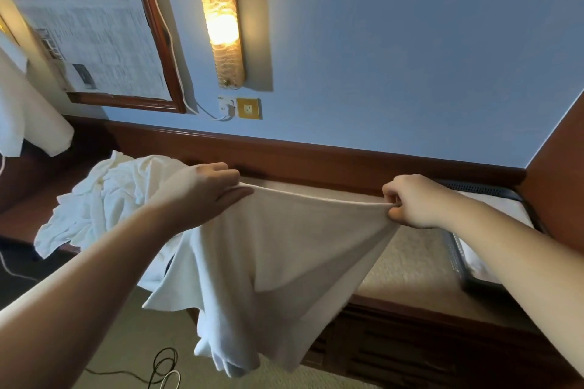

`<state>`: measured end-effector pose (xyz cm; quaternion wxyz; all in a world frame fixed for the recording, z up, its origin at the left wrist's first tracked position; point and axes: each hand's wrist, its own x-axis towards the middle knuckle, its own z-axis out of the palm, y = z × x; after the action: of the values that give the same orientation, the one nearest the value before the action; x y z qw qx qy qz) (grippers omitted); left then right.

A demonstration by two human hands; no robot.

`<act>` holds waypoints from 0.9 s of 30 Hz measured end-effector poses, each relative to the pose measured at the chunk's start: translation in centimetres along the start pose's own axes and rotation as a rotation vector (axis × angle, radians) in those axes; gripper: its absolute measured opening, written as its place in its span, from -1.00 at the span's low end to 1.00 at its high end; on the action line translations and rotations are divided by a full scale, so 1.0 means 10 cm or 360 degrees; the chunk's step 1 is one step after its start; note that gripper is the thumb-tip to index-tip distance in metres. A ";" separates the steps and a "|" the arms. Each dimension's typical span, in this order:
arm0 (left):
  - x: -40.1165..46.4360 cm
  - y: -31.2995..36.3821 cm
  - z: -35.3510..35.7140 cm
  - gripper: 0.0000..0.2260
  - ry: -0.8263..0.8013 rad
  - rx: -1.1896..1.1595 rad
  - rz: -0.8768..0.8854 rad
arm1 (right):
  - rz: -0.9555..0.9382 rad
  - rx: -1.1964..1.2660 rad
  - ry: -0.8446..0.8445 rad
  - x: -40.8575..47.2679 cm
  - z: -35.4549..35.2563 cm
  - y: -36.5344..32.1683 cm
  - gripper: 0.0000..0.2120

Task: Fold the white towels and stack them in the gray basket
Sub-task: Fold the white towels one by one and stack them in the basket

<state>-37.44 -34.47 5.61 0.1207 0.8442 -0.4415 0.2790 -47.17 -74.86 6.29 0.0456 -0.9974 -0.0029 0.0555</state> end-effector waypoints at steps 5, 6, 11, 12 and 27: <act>0.05 0.14 0.08 -0.61 0.0044 -0.0042 0.0010 | -0.0084 -0.0103 0.0119 -0.01 0.11 -0.08 -0.80; 0.07 0.17 0.10 -0.61 0.0052 -0.0055 0.0005 | -0.0099 -0.0076 0.0082 -0.02 0.12 -0.11 -0.79; 0.10 0.22 0.14 -0.60 0.0089 -0.0061 0.0024 | -0.0117 -0.0300 0.0002 0.03 0.16 -0.17 -0.69; 0.10 0.22 0.14 -0.60 0.0091 -0.0060 0.0035 | -0.0108 -0.0269 0.0000 0.03 0.15 -0.16 -0.72; -0.55 0.09 0.64 -0.78 0.0037 -0.0004 -0.0039 | -0.0457 -0.0269 0.1066 0.01 -0.39 -0.12 -0.62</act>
<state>-38.35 -34.13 -2.88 0.1302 0.8460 -0.4302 0.2869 -46.69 -73.97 10.23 -0.0311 -0.9500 -0.1323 -0.2811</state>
